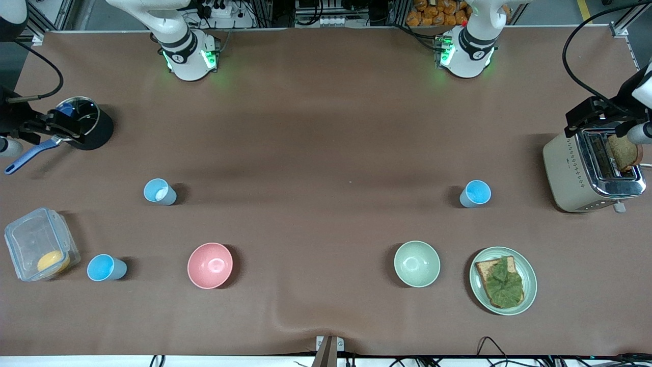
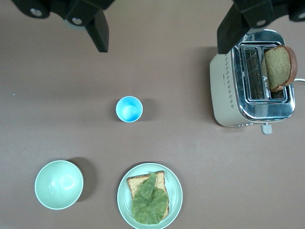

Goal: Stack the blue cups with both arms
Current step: 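Reach the left gripper toward a blue cup while the right gripper reaches another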

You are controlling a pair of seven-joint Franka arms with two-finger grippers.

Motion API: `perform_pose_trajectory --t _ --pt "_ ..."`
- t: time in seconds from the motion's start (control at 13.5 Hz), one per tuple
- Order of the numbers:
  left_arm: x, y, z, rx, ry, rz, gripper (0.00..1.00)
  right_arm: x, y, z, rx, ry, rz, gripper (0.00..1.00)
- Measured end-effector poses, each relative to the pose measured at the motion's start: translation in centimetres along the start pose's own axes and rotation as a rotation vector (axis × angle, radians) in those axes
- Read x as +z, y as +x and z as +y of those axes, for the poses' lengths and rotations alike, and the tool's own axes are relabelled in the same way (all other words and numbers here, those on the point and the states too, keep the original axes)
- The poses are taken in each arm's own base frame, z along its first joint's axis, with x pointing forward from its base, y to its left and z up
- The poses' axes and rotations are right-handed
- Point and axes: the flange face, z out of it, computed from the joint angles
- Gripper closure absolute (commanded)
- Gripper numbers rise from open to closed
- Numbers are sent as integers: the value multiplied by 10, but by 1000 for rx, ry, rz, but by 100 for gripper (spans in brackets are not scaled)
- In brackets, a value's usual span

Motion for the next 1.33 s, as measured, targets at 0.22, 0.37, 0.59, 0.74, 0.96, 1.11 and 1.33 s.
perform_pose_trajectory --t 0.22,0.37,0.59,0.74,0.96,1.11,1.33 --pt "0 0 -1 0 0 0 0 -1 1 -6 -11 -1 6 0" --pt "0 0 -5 -7 0 0 0 -1 1 -7 -13 -1 7 0" --pt "7 3 -7 -11 -1 -11 0 -1 1 -7 -13 -1 7 0" --pt "28 14 -7 -9 -5 -36 0 -1 1 -8 -14 -1 7 0" --pt "80 38 -6 -5 -14 -61 0 -1 1 -8 -14 -1 7 0" --pt "127 47 -3 -6 -21 -61 0 -1 1 -8 -14 -1 6 0" --pt "216 43 13 -41 -31 -66 0 6 2 -9 -16 0 -9 0"
